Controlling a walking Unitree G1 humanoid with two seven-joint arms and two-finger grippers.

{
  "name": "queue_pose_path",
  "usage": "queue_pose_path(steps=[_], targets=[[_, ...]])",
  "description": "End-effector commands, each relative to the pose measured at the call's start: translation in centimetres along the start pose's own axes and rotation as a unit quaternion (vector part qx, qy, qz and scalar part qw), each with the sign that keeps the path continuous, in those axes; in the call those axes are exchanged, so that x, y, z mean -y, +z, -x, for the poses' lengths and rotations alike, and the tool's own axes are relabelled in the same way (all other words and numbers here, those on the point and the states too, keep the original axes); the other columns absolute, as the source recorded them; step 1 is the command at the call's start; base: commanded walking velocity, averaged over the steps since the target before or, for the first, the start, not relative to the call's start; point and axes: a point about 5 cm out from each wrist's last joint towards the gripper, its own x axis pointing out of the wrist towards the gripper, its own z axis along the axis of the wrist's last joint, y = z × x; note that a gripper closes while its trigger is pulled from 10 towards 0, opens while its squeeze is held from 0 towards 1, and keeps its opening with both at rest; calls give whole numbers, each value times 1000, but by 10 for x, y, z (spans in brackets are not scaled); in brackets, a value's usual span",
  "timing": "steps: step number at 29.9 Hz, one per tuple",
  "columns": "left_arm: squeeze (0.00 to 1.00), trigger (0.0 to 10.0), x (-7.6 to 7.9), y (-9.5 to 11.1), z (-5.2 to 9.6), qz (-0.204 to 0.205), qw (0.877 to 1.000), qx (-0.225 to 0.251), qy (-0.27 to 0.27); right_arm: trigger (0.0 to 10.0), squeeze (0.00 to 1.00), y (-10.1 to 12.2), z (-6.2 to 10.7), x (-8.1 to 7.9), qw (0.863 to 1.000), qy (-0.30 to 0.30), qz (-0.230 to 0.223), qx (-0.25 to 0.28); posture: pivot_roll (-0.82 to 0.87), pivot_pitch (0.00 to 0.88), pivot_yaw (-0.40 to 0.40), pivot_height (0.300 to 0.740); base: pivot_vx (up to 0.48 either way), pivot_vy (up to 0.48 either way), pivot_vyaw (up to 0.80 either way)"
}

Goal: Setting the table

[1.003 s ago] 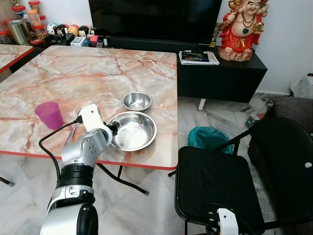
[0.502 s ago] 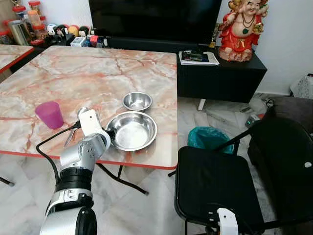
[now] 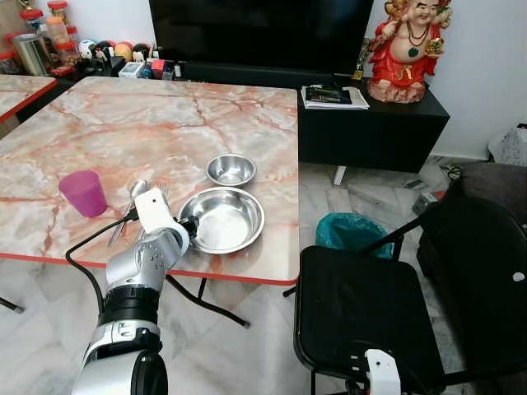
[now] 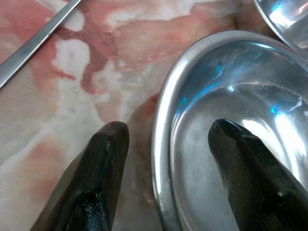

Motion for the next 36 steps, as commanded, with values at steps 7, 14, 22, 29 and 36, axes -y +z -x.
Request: queue_pose_path(steps=[7, 14, 22, 29, 36], targets=[[0, 0, 6, -1, -1, -1, 1000, -5, -11, 10000, 0, 1, 0, 0, 1000, -2, -2, -1, 75, 0, -31, 740, 0, 0, 0], [0, 0, 7, -3, -1, -1, 1000, -8, -13, 10000, 0, 1, 0, 0, 1000, -2, -3, -1, 70, 0, -31, 740, 0, 0, 0], [0, 0, 7, -5, -2, -3, 1000, -16, -16, 10000, 0, 1, 0, 0, 1000, -2, -3, -1, 72, 0, -31, 740, 0, 0, 0], [0, 0, 7, -6, 0, -2, 1000, -17, -16, 10000, 0, 1, 0, 0, 1000, -1, -3, -2, 72, 0, -31, 740, 0, 0, 0], [0, 0, 7, 2, 6, -5, 1000, -4, -24, 10000, 0, 1, 0, 0, 1000, 0, -2, -3, 73, 0, -32, 740, 0, 0, 0]])
